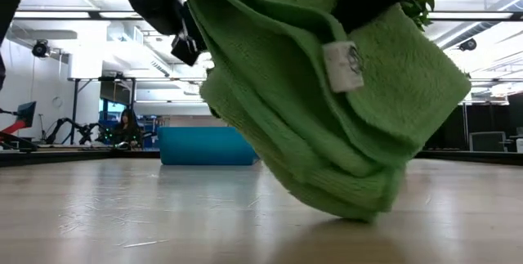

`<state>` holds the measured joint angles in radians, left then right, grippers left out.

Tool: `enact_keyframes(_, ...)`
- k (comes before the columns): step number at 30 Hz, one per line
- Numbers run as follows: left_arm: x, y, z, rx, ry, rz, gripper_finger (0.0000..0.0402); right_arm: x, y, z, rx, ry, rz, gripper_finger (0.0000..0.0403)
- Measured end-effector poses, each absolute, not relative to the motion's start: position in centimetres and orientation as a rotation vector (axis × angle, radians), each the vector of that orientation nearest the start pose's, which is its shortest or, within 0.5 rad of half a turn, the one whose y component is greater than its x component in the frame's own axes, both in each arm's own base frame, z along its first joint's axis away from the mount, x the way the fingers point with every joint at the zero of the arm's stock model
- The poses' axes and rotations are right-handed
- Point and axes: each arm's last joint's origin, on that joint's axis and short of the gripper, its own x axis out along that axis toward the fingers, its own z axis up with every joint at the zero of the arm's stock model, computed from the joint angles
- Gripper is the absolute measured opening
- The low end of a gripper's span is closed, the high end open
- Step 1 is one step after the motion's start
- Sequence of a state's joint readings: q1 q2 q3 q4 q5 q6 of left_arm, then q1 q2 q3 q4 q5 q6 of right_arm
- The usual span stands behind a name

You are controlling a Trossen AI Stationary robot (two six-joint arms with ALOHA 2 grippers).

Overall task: Fold microfiber towels
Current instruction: Put the green microfiber cloth into the blue bin

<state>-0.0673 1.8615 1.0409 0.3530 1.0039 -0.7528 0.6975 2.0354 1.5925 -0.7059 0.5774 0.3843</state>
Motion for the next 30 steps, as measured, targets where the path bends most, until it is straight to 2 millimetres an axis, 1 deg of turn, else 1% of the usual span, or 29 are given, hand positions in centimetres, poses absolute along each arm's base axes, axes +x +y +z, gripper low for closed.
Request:
enact_keyframes(2,38.3,-5.1,17.8,-0.889,0.825,-0.875,0.0331,33.4,25.9,20.5,-0.331,0.916,-0.071,0.0013)
enact_keyframes(4,38.2,-5.1,17.7,-0.902,0.849,-0.889,0.0331,33.4,25.9,20.4,-0.328,0.920,-0.077,0.0013)
enact_keyframes(13,38.3,-6.0,19.2,-0.873,0.767,-0.949,0.0331,33.8,25.1,20.3,-0.322,0.928,-0.107,0.0013)
enact_keyframes(18,38.3,-6.5,19.2,-0.872,0.772,-0.950,0.0331,34.2,24.5,20.3,-0.314,0.931,-0.122,0.0013)
enact_keyframes(23,38.3,-6.6,19.2,-0.872,0.774,-0.952,0.0331,34.5,24.1,20.3,-0.308,0.934,-0.134,0.0013)
enact_keyframes(28,38.2,-6.6,19.1,-0.876,0.776,-0.925,0.0331,34.7,23.7,20.2,-0.224,0.934,-0.188,0.0013)
enact_keyframes(30,38.2,-6.6,19.0,-0.870,0.776,-0.920,0.0331,34.6,23.7,20.2,-0.220,0.940,-0.195,0.0013)
